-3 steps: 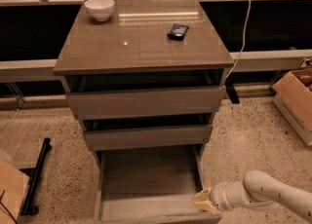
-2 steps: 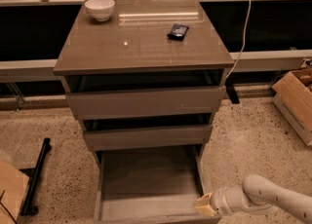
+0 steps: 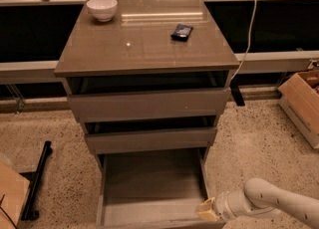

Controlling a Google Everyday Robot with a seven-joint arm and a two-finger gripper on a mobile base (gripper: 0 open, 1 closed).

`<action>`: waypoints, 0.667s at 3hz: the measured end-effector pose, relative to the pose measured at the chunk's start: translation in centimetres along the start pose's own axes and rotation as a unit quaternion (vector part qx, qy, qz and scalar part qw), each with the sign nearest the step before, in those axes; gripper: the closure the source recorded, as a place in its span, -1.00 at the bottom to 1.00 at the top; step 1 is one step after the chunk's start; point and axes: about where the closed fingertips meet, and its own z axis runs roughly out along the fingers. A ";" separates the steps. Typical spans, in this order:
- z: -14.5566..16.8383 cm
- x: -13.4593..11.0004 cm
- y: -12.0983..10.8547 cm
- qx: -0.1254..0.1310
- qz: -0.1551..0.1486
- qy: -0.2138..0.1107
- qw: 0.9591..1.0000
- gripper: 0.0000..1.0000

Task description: Close bottom drawer

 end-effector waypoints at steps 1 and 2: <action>1.1 2.1 -0.7 0.005 0.010 0.018 1.000 1.00; 2.3 5.7 -1.6 0.009 0.043 0.039 0.998 1.00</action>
Offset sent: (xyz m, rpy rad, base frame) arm -0.0198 -0.0381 -0.0780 -0.1035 0.1210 -0.0705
